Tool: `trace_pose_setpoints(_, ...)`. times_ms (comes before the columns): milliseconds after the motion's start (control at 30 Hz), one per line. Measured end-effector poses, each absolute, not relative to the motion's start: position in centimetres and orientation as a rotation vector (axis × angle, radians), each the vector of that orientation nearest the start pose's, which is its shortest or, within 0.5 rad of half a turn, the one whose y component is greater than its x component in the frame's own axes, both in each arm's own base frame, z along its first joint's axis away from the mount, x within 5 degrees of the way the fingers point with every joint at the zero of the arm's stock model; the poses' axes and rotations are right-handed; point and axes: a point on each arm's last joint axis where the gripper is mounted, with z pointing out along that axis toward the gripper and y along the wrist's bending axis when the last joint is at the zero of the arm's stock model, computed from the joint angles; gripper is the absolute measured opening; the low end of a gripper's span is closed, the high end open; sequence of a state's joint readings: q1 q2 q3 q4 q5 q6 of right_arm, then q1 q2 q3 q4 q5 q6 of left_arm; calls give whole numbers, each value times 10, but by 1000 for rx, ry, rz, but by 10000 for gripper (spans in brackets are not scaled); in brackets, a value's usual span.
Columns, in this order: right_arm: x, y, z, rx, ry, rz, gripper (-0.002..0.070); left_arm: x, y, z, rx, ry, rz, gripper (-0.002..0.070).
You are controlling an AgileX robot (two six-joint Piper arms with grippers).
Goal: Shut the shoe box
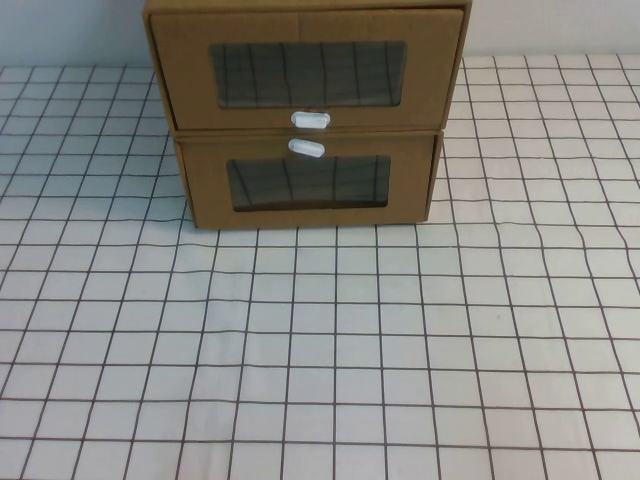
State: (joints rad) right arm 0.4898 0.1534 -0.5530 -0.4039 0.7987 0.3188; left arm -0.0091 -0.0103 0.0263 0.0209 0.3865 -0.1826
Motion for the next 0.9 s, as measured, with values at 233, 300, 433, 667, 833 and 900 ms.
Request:
trace_pose_setpoints(233,32,-12,318,-222,1817,102,-13,52,0,170,-121,1885,-88,-5)
trace_pose_setpoints(300,32,-12,318,-222,1817,102,-13,52,0,170,-121,1885,-88,-5)
trace_pose_setpoints(433,32,-12,318,-222,1817,102,-13,52,0,170,-121,1887,-88,-5)
trace_pose_setpoints(667,32,-12,318,-222,1817,102,-14,52,0,170,-121,1887,-88,-5)
trace_pose_setpoints(833,32,-12,318,-222,1817,102,-13,52,0,170,-121,1889,-88,-5)
trace_pose_setpoints(900,32,-12,318,-222,1817,102,-14,52,0,170,-121,1889,-88,-5)
